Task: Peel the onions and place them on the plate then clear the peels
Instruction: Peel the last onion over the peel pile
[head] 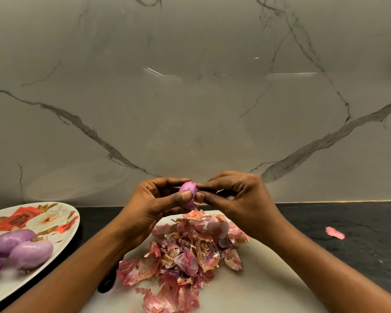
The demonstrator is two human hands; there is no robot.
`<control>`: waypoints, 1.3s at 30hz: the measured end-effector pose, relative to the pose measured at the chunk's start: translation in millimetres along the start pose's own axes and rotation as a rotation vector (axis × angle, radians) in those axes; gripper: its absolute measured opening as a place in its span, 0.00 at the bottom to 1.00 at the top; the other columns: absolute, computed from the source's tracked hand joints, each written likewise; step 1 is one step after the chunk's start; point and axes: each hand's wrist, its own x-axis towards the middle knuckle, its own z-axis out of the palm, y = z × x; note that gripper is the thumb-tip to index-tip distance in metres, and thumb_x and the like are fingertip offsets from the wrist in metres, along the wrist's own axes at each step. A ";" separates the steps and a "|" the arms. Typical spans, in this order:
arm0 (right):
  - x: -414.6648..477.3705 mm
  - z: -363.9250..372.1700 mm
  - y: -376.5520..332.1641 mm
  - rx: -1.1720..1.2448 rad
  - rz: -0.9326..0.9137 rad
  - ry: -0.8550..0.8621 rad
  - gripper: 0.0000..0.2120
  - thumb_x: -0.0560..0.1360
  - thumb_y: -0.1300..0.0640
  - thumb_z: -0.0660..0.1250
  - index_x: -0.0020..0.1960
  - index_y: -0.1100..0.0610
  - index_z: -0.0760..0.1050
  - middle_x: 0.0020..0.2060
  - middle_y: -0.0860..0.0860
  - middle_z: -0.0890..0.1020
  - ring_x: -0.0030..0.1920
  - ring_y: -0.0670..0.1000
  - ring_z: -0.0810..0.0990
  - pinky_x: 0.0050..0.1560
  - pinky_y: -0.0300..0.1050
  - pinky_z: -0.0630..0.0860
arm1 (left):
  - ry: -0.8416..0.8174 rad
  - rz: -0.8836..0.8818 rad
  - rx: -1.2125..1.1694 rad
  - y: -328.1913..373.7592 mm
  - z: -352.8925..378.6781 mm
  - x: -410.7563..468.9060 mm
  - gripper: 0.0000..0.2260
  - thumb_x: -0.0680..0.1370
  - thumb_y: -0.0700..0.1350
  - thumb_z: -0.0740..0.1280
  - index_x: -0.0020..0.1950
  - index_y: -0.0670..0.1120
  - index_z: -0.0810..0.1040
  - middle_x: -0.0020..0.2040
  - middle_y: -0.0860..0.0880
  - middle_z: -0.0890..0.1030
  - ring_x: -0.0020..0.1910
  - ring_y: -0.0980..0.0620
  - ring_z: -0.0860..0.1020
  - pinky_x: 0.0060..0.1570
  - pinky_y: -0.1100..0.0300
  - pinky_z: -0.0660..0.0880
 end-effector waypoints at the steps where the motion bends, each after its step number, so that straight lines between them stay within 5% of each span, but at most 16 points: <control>1: -0.2 -0.5 0.5 -0.017 -0.016 0.012 0.10 0.76 0.56 0.77 0.57 0.55 0.88 0.47 0.44 0.87 0.47 0.44 0.87 0.46 0.36 0.83 | 0.002 -0.001 0.007 -0.2 0.1 0.1 0.19 0.69 0.39 0.75 0.60 0.40 0.84 0.54 0.41 0.88 0.51 0.43 0.88 0.47 0.56 0.85; 8: 0.7 5.3 -1.3 -0.263 -0.099 -0.104 0.04 0.84 0.56 0.67 0.56 0.53 0.80 0.47 0.44 0.79 0.47 0.45 0.78 0.45 0.41 0.77 | -0.004 0.002 0.015 -2.6 1.1 0.5 0.19 0.71 0.40 0.75 0.62 0.39 0.83 0.56 0.40 0.87 0.54 0.40 0.87 0.52 0.53 0.86; 14: 2.5 -1.4 -3.4 -0.113 0.020 -0.005 0.03 0.83 0.56 0.69 0.53 0.49 0.80 0.44 0.40 0.81 0.47 0.43 0.81 0.45 0.37 0.79 | 0.031 -0.012 -0.120 1.5 -6.7 3.9 0.29 0.63 0.49 0.86 0.61 0.42 0.86 0.60 0.39 0.86 0.58 0.37 0.86 0.52 0.54 0.85; 18: 0.3 -3.9 0.7 0.003 0.047 0.045 0.07 0.77 0.60 0.77 0.55 0.54 0.86 0.47 0.43 0.87 0.49 0.43 0.87 0.51 0.38 0.84 | 0.032 -0.009 -0.059 2.0 -3.5 1.8 0.23 0.67 0.40 0.79 0.61 0.43 0.85 0.58 0.41 0.87 0.57 0.39 0.86 0.52 0.54 0.85; 24: 1.6 -1.2 -1.7 0.016 0.004 -0.028 0.13 0.78 0.60 0.75 0.62 0.54 0.86 0.51 0.44 0.85 0.54 0.45 0.84 0.49 0.36 0.81 | -0.040 0.000 0.007 0.5 -2.7 -0.9 0.21 0.68 0.35 0.83 0.60 0.44 0.87 0.59 0.40 0.86 0.59 0.40 0.85 0.58 0.52 0.84; 33: -0.8 -5.0 -1.9 -0.003 -0.091 -0.009 0.07 0.76 0.63 0.78 0.53 0.56 0.88 0.45 0.45 0.86 0.45 0.48 0.86 0.43 0.39 0.83 | 0.065 0.008 -0.047 4.7 -0.5 1.2 0.24 0.63 0.45 0.81 0.58 0.44 0.86 0.55 0.43 0.88 0.53 0.41 0.86 0.47 0.55 0.86; 39: -1.3 -0.4 -2.1 0.003 -0.095 -0.078 0.21 0.75 0.59 0.79 0.67 0.49 0.83 0.57 0.44 0.81 0.58 0.49 0.82 0.49 0.43 0.84 | 0.036 0.033 -0.028 1.4 -1.2 2.1 0.33 0.54 0.58 0.89 0.54 0.47 0.88 0.57 0.41 0.87 0.56 0.41 0.86 0.47 0.52 0.85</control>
